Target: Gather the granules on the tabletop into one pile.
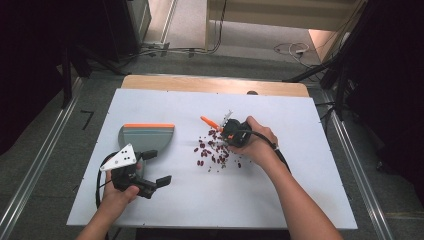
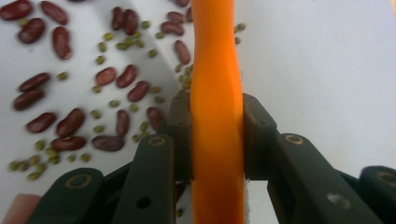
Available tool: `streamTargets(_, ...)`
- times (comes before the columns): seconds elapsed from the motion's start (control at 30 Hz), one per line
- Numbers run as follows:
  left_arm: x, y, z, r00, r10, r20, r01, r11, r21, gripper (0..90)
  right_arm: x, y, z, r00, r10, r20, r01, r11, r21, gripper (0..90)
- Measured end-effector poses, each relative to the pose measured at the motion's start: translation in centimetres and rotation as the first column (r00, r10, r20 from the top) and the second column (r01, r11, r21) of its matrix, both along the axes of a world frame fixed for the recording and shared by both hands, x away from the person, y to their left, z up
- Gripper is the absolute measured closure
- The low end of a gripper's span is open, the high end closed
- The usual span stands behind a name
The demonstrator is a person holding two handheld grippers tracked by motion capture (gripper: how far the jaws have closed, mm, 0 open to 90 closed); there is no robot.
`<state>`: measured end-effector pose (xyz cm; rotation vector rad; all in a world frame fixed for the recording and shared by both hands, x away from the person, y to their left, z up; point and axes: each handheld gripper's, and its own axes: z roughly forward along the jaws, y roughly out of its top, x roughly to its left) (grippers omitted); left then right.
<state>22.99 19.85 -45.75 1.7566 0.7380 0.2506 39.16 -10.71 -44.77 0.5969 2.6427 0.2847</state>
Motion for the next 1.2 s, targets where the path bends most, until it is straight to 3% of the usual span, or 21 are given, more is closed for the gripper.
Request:
streamTargets(0.13, 0.0, 0.0, 0.0, 1.0, 0.002, 0.001, -0.002, 1.0, 0.002, 0.0, -1.1, -0.2, 0.3, 0.9979, 0.06, -0.025, -0.06, 0.998, -0.001, 68.3)
streamTargets(0.2, 0.1, 0.0, 0.0, 1.0, 0.003, 0.0, -0.003, 1.0, 0.003, 0.0, -1.1, -0.3, 0.3, 0.9966, 0.081, -0.013, -0.081, 0.997, -0.006, 68.3)
streamTargets(0.23, 0.1, 0.0, 0.0, 1.0, 0.004, 0.0, -0.004, 1.0, 0.003, 0.0, -1.1, -0.4, 0.5, 0.9966, 0.081, 0.012, -0.081, 0.997, -0.019, 68.5)
streamTargets(0.33, 0.0, 0.1, 0.0, 1.0, 0.008, 0.002, -0.008, 1.0, 0.001, 0.0, -0.6, -0.8, 1.4, 0.9968, 0.065, 0.046, -0.065, 0.998, 0.007, 68.9)
streamTargets(0.47, 0.1, 0.3, 0.0, 0.9999, 0.013, 0.001, -0.013, 0.9999, 0.002, 0.0, -0.2, -0.8, 2.3, 0.9967, 0.056, 0.058, -0.058, 0.998, 0.038, 69.0)
streamTargets(0.5, 0.1, 0.3, 0.0, 0.9999, 0.013, 0.0, -0.013, 0.9999, 0.001, 0.0, 0.4, -0.6, 2.8, 0.9926, 0.068, 0.101, -0.071, 0.997, 0.03, 69.0)
streamTargets(0.67, 0.0, 0.3, 0.0, 0.9999, 0.013, 0.004, -0.013, 0.9999, -0.002, 0.0, 2.0, 0.5, 3.2, 0.9833, 0.08, 0.163, -0.081, 0.997, -0.005, 69.0)
streamTargets(0.77, 0.0, 0.4, 0.1, 0.9999, 0.015, 0.005, -0.015, 0.9999, -0.006, 0.0, 3.0, 2.0, 2.6, 0.9791, 0.106, 0.174, -0.101, 0.994, -0.037, 69.0)
streamTargets(0.8, 0.0, 0.4, 0.1, 0.9998, 0.017, 0.005, -0.017, 0.9998, -0.008, 0.0, 3.7, 3.0, 2.0, 0.9729, 0.135, 0.188, -0.124, 0.99, -0.069, 69.0)
streamTargets(0.83, 0.0, 0.5, 0.0, 0.9998, 0.019, 0.005, -0.019, 0.9998, -0.006, 0.0, 3.7, 3.0, 2.0, 0.9729, 0.135, 0.188, -0.124, 0.99, -0.069, 69.0)
streamTargets(0.9, 0.0, 0.6, 0.0, 0.9998, 0.02, 0.005, -0.019, 0.9998, -0.008, 0.0, 4.5, 4.4, 1.0, 0.9619, 0.152, 0.227, -0.132, 0.986, -0.103, 69.0)
streamTargets(0.97, 0.0, 0.7, 0.0, 0.9998, 0.021, 0.005, -0.021, 0.9997, -0.01, 0.0, 4.7, 5.1, 0.5, 0.9609, 0.153, 0.231, -0.13, 0.986, -0.108, 69.0)
streamTargets(1.03, 0.0, 0.8, 0.0, 0.9998, 0.021, 0.006, -0.021, 0.9997, -0.011, 0.0, 4.8, 5.7, -0.1, 0.9655, 0.17, 0.197, -0.154, 0.984, -0.093, 68.9)
streamTargets(1.1, 0.0, 0.8, 0.0, 0.9998, 0.021, 0.005, -0.021, 0.9997, -0.009, 0.0, 4.4, 6.3, -0.4, 0.9638, 0.201, 0.175, -0.186, 0.978, -0.095, 68.8)
streamTargets(1.13, 0.0, 0.8, 0.0, 0.9998, 0.021, 0.004, -0.021, 0.9997, -0.009, 0.0, 4.1, 6.5, -0.5, 0.9683, 0.2, 0.149, -0.187, 0.978, -0.097, 68.7)
streamTargets(1.2, 0.0, 0.8, 0.0, 0.9998, 0.022, 0.004, -0.021, 0.9997, -0.01, 0.0, 3.8, 6.6, -0.7, 0.967, 0.219, 0.13, -0.208, 0.974, -0.093, 68.4)
